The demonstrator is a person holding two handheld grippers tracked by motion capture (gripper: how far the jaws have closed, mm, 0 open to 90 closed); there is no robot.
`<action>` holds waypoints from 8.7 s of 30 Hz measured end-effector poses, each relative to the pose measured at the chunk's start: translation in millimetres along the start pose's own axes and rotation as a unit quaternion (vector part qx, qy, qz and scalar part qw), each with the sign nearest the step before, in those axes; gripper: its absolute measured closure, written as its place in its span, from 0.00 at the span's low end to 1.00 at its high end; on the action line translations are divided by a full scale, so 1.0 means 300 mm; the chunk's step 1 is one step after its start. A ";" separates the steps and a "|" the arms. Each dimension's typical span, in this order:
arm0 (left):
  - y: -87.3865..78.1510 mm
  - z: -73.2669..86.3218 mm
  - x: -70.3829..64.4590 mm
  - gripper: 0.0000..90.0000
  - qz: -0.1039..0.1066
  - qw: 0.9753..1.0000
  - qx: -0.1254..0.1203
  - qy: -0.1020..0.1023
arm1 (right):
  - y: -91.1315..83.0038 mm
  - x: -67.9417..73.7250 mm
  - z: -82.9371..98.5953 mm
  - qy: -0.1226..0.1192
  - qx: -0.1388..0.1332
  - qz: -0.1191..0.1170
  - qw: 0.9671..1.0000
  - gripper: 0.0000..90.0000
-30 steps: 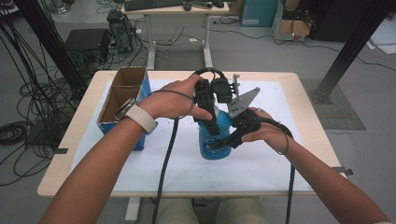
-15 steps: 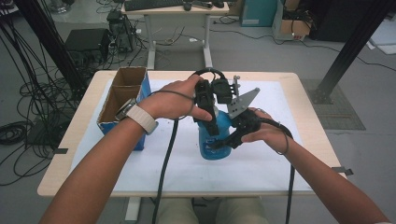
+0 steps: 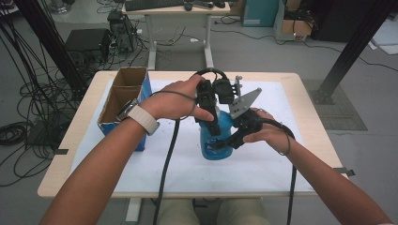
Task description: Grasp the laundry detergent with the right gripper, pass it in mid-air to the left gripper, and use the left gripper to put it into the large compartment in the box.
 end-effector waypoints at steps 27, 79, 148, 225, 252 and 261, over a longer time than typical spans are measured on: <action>-0.006 0.003 0.000 0.41 -0.001 1.000 -0.004 -0.004 | -0.003 -0.002 -0.006 -0.003 0.001 -0.001 1.000 0.48; 0.002 0.005 0.002 0.41 -0.005 1.000 -0.017 -0.011 | -0.005 -0.002 -0.007 0.001 0.001 -0.006 1.000 0.48; -0.012 0.008 -0.002 0.41 -0.007 1.000 -0.007 -0.012 | -0.005 -0.002 -0.012 -0.006 0.001 0.001 1.000 0.48; -0.121 0.133 0.049 0.42 -0.044 0.980 0.040 -0.192 | -0.286 -0.100 0.103 0.014 0.096 0.107 0.990 0.04; -0.155 0.208 0.099 0.42 -0.080 0.948 0.039 -0.306 | -0.398 -0.127 0.125 0.028 0.139 0.186 0.972 0.04; -0.165 0.217 0.105 0.42 -0.085 0.941 0.037 -0.325 | -0.405 -0.127 0.125 0.027 0.142 0.188 0.971 0.04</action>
Point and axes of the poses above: each handheld gripper's, and its own axes: y roughly forward along the jaws, z roughly out of its underside, x roughly to its left, the point moved 4 cm from there along y, roughly forward along the jaws, and after that the axes turned 13 degrees about y, right-handed, at the moved point
